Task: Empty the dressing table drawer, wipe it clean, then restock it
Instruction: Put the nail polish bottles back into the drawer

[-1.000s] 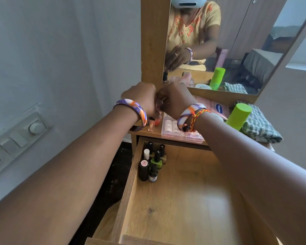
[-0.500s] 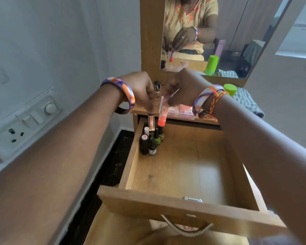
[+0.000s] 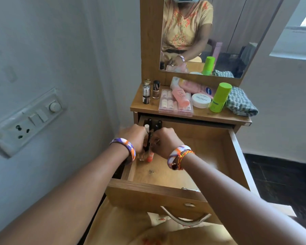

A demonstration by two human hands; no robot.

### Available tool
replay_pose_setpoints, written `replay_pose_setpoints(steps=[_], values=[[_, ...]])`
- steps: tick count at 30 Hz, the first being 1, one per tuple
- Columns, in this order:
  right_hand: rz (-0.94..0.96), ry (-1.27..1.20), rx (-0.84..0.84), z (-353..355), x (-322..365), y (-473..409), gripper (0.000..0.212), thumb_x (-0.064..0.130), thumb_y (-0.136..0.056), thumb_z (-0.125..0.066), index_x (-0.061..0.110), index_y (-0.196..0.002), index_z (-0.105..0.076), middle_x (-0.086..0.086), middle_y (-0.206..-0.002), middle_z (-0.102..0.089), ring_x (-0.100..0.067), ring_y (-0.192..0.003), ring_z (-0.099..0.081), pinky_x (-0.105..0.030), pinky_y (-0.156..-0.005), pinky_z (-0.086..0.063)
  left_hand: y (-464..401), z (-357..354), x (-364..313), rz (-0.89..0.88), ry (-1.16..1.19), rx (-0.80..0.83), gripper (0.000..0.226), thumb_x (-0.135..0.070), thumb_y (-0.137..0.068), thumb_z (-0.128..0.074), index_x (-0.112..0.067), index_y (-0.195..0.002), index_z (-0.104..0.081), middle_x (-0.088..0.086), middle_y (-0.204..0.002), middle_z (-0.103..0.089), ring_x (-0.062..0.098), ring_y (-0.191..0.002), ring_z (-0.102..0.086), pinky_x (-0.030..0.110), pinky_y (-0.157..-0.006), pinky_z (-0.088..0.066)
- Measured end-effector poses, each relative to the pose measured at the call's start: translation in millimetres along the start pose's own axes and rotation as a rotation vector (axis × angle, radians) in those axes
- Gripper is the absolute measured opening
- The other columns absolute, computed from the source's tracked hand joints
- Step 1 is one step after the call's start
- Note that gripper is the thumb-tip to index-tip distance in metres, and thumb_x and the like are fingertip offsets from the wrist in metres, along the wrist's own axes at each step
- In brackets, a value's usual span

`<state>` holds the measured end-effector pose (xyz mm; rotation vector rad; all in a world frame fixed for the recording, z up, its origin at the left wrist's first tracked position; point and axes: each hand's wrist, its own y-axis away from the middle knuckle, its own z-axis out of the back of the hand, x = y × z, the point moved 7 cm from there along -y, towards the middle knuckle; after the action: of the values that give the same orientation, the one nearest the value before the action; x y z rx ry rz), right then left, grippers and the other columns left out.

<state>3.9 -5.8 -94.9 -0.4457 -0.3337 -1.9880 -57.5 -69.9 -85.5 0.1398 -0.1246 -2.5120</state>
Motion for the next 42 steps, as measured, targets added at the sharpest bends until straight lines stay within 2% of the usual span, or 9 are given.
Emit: replay_pose_setpoints(steps=[9, 18, 21, 27, 30, 32, 33, 36, 42], values=[[-0.008, -0.042, -0.012, -13, 0, -5, 0.022, 0.012, -0.085, -0.062, 0.008, -0.106, -0.068, -0.011, -0.101, -0.069, -0.024, -0.092, -0.066, -0.025, -0.078, -0.054, 0, -5, 0, -0.023, -0.084, -0.064, 0.029, -0.017, -0.096, -0.049, -0.016, -0.124, -0.057, 0.01, -0.112, -0.064, 0.027, -0.103, -0.062, 0.025, -0.07, -0.037], [-0.004, -0.099, 0.035, -8, 0, -2, 0.038, 0.014, -0.079, -0.071, 0.01, -0.115, -0.063, -0.008, -0.108, -0.067, -0.02, -0.097, -0.065, -0.023, -0.082, -0.054, 3, 3, 4, -0.059, 0.025, 0.026, 0.02, -0.017, -0.088, -0.059, -0.016, -0.107, -0.065, 0.005, -0.094, -0.062, 0.018, -0.075, -0.052, 0.018, -0.05, -0.031], [0.015, -0.065, 0.075, 15, 2, -5, 0.039, 0.011, -0.073, -0.075, 0.01, -0.111, -0.065, -0.005, -0.104, -0.068, -0.017, -0.092, -0.065, -0.02, -0.078, -0.054, -7, 24, 7, -0.1, 0.148, 0.081, 0.022, -0.016, -0.075, -0.074, -0.014, -0.097, -0.069, -0.001, -0.089, -0.061, 0.016, -0.077, -0.055, 0.022, -0.061, -0.043], [0.05, 0.003, -0.136, 94, 13, -38, 0.017, 0.009, -0.072, -0.072, 0.014, -0.089, -0.071, 0.002, -0.08, -0.067, -0.006, -0.069, -0.057, -0.003, -0.053, -0.04, -42, 110, 23, -0.07, 0.383, -0.262, 0.022, -0.024, -0.078, -0.073, -0.01, -0.095, -0.071, -0.006, -0.075, -0.055, 0.006, -0.065, -0.049, 0.018, -0.055, -0.035], [0.063, 0.024, -0.266, 129, 18, -61, 0.007, 0.002, -0.077, -0.062, 0.008, -0.077, -0.065, 0.002, -0.076, -0.063, -0.008, -0.069, -0.054, -0.008, -0.064, -0.043, -70, 136, 29, -0.021, 0.417, -0.411, 0.034, -0.028, -0.078, -0.073, -0.006, -0.103, -0.067, 0.004, -0.091, -0.062, 0.018, -0.083, -0.057, 0.026, -0.072, -0.046], [0.065, 0.101, -0.339, 143, 20, -78, 0.009, 0.001, -0.079, -0.059, 0.008, -0.076, -0.061, -0.004, -0.08, -0.063, -0.016, -0.078, -0.057, -0.03, -0.093, -0.049, -92, 136, 28, 0.019, 0.365, -0.385, 0.052, -0.034, -0.075, -0.075, -0.004, -0.115, -0.061, 0.012, -0.11, -0.063, 0.026, -0.098, -0.06, 0.032, -0.084, -0.048], [0.069, 0.139, -0.355, 146, 20, -86, 0.011, 0.002, -0.08, -0.06, 0.005, -0.089, -0.065, -0.009, -0.092, -0.066, -0.023, -0.091, -0.059, -0.042, -0.102, -0.043, -103, 132, 26, 0.04, 0.322, -0.338, 0.062, -0.036, -0.074, -0.076, -0.003, -0.122, -0.055, 0.015, -0.119, -0.06, 0.029, -0.106, -0.058, 0.034, -0.088, -0.047], [0.036, 0.163, -0.253, 142, 15, -111, 0.047, 0.004, -0.08, -0.065, 0.009, -0.126, -0.056, -0.011, -0.125, -0.058, -0.027, -0.115, -0.055, -0.033, -0.098, -0.047, -134, 111, 25, 0.069, 0.243, -0.154, 0.072, -0.041, -0.073, -0.076, -0.005, -0.129, -0.05, 0.015, -0.127, -0.057, 0.032, -0.113, -0.056, 0.034, -0.087, -0.046], [0.03, 0.15, -0.139, 126, 9, -145, 0.046, 0.011, -0.08, -0.068, 0.009, -0.125, -0.058, -0.011, -0.123, -0.062, -0.026, -0.113, -0.059, -0.029, -0.097, -0.049, -169, 91, 28, 0.027, 0.057, -0.085, 0.045, -0.04, -0.073, -0.074, -0.012, -0.105, -0.063, 0.006, -0.097, -0.064, 0.025, -0.086, -0.062, 0.029, -0.068, -0.046]])
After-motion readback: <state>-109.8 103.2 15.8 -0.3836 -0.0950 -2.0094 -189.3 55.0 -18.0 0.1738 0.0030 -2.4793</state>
